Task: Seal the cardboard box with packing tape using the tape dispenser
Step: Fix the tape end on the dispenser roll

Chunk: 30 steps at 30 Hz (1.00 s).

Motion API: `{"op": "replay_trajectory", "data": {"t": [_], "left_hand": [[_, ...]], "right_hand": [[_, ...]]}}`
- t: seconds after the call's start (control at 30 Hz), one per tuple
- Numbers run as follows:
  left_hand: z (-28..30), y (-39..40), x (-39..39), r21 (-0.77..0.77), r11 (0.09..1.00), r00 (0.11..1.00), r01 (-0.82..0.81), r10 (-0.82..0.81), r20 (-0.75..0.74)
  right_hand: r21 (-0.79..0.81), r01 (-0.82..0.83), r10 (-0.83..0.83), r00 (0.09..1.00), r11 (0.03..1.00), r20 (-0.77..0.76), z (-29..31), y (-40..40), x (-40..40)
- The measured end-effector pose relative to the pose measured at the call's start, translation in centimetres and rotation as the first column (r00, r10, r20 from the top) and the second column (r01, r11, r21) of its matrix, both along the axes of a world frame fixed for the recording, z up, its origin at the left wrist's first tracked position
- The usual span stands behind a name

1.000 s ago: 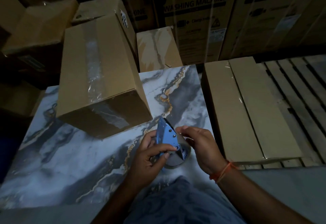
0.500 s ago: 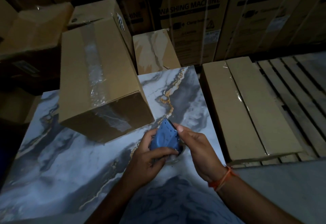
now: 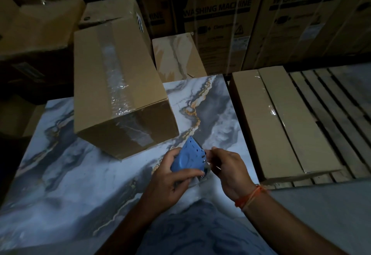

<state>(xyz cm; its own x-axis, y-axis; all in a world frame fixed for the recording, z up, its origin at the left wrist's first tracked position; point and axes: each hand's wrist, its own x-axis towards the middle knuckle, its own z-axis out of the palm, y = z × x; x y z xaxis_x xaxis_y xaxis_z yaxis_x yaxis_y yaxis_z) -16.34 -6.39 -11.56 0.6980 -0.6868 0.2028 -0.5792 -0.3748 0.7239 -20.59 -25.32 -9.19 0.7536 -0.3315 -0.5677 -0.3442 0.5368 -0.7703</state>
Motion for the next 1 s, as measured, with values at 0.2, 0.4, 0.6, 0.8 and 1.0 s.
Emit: {"op": "replay_trajectory", "data": {"t": [0.2, 0.4, 0.6, 0.8, 1.0], "left_hand": [[0.2, 0.7, 0.1, 0.029, 0.999, 0.999, 0.024, -0.025, 0.043], [0.2, 1.1, 0.4, 0.055, 0.997, 0.997, 0.053, -0.055, 0.047], [-0.5, 1.5, 0.6, 0.108, 0.987, 0.99, 0.118, -0.125, 0.061], [-1.4, 1.9, 0.8, 0.227, 0.95, 0.974, 0.212, -0.226, 0.035], [-2.1, 4.1, 1.5, 0.391, 0.887, 0.961, 0.248, -0.274, 0.013]], "right_hand": [[0.058, -0.073, 0.077, 0.995, 0.996, -0.068, -0.5, 0.1, 0.2], [0.028, -0.175, 0.175, 0.984, 0.984, -0.016, -0.2, 0.5, -0.1], [-0.138, -0.094, 0.082, 0.993, 0.986, -0.088, -1.5, 0.4, -0.2], [-0.363, -0.037, 0.016, 0.998, 0.931, -0.063, -2.7, -0.2, 0.0], [-0.379, 0.187, -0.198, 0.98, 0.906, 0.011, -2.0, -5.2, 0.7]]}}
